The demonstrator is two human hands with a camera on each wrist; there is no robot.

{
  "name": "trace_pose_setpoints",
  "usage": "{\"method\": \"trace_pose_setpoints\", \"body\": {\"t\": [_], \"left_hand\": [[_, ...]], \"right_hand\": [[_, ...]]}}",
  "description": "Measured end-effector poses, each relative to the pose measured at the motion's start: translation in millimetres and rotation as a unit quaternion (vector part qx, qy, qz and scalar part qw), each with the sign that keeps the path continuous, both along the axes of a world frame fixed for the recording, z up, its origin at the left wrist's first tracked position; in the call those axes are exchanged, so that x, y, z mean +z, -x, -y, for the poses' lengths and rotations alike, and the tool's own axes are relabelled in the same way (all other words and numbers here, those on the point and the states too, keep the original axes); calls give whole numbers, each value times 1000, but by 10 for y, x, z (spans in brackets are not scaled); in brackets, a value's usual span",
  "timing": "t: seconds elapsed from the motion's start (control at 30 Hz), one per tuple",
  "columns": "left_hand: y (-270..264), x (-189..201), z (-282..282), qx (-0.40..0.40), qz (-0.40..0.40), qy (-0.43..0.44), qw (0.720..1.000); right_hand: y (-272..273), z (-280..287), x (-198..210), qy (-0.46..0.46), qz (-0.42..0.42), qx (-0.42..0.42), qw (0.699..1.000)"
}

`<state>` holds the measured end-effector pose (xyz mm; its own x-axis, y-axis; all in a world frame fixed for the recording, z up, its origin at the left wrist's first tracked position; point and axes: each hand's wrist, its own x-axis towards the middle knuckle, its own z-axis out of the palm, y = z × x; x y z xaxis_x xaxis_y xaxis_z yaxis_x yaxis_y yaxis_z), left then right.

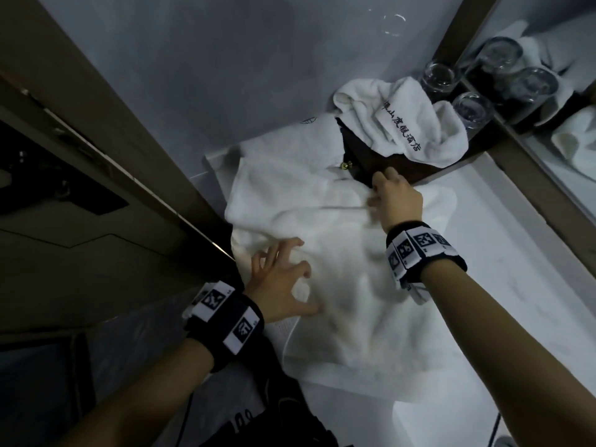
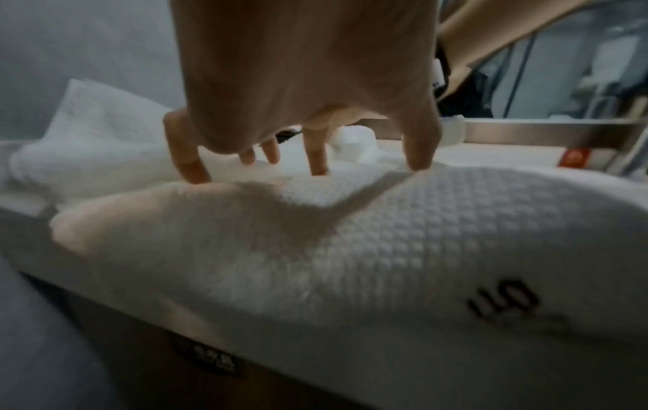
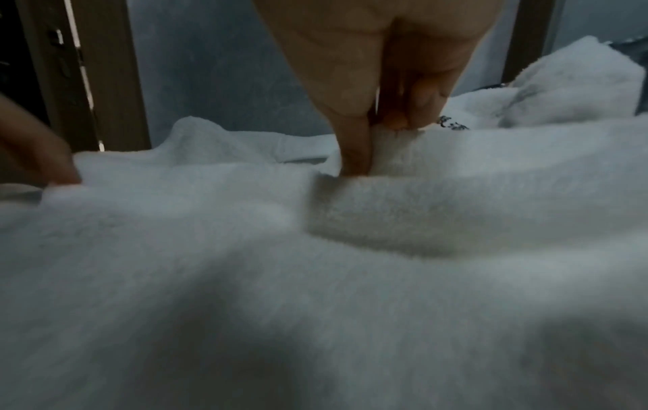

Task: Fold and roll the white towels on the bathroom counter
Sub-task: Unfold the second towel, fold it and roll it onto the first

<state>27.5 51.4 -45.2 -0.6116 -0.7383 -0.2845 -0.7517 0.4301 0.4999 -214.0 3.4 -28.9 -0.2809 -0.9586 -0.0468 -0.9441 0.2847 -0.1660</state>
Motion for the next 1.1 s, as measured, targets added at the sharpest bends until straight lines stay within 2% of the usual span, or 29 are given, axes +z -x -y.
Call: {"method": "trace_pose_setpoints", "body": {"t": [0.1,0.2,0.27,0.37,0.47,0.53,0.57,0.6,0.67,0.73,0.9,0.97,1.1], "left_hand": [[-117,-33,-56,44,57,-2,997],[-313,-60,-175,147,34,-27,988],[-433,-104,-264,185,28,-62,980],[-525,-162,-333,261,-17,-142,955],[-601,-275,-401,346,-75,-177,918],[-663,-342,-464,417,-146,-193,876],[-693,-369,-503,433,-167,-199,863],[-718,-385,-539,435,-167,-198,862],[-724,-387,-632,418,-154,-192,874],[-684,-348,-754,377,-144,-176,898],[-444,-186,-1099,212,-136,-56,966],[-349,-131,-1179,150,-120,-16,981],[-212,-124,-1302,17,-104,-24,994]], "right_hand": [[-91,-112,-16,71,60,-66,993],[-319,-360,-58,119,130,-55,983],[-564,-601,-115,83,220,-11,972],[-931,-969,-185,-37,325,54,944],[-1177,-1271,-246,-72,276,136,949],[-1276,-1429,-277,-73,234,176,953],[-1314,-1504,-298,-85,226,196,950],[-1344,-1571,-325,-106,220,214,946],[-1362,-1678,-357,-138,205,228,942],[-1309,-1760,-355,-122,214,215,945],[-1096,-2014,-293,-84,222,179,955],[-1038,-2118,-228,-73,169,183,966],[-1018,-2275,-75,15,-4,196,981]]}}
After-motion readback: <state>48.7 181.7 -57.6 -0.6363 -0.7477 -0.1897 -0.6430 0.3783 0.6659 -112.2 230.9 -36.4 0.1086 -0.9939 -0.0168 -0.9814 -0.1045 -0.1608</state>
